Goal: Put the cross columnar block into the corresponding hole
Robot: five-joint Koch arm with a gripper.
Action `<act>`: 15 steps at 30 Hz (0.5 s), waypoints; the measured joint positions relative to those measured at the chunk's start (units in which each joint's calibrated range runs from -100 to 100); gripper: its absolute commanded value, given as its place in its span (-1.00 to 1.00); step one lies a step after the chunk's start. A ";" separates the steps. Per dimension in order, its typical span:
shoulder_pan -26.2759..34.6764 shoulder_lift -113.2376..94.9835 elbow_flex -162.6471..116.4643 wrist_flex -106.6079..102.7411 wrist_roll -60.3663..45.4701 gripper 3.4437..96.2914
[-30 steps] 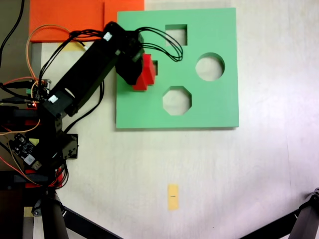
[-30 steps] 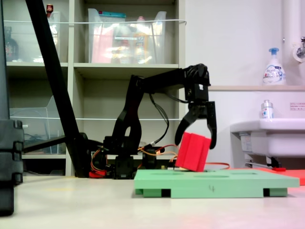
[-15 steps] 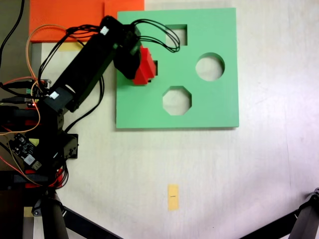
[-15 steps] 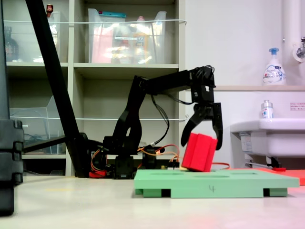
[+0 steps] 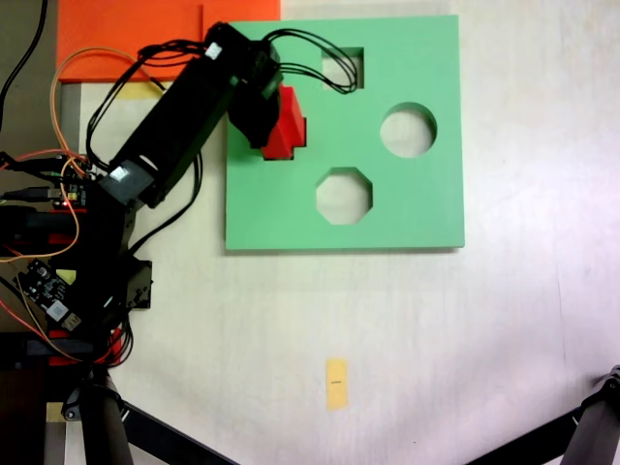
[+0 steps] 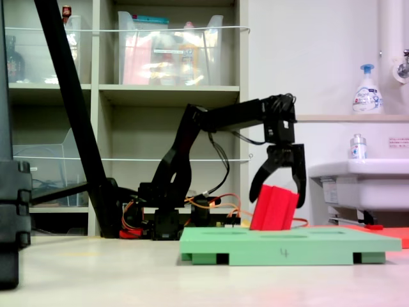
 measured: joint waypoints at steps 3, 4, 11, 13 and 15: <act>0.05 1.50 0.10 -0.10 0.00 -0.38; 0.05 2.05 0.00 -0.10 0.00 -0.38; 0.10 4.38 0.98 -0.78 0.05 0.07; 0.10 5.20 1.08 -0.88 -0.15 0.12; 0.05 5.75 1.37 -1.27 -0.34 0.40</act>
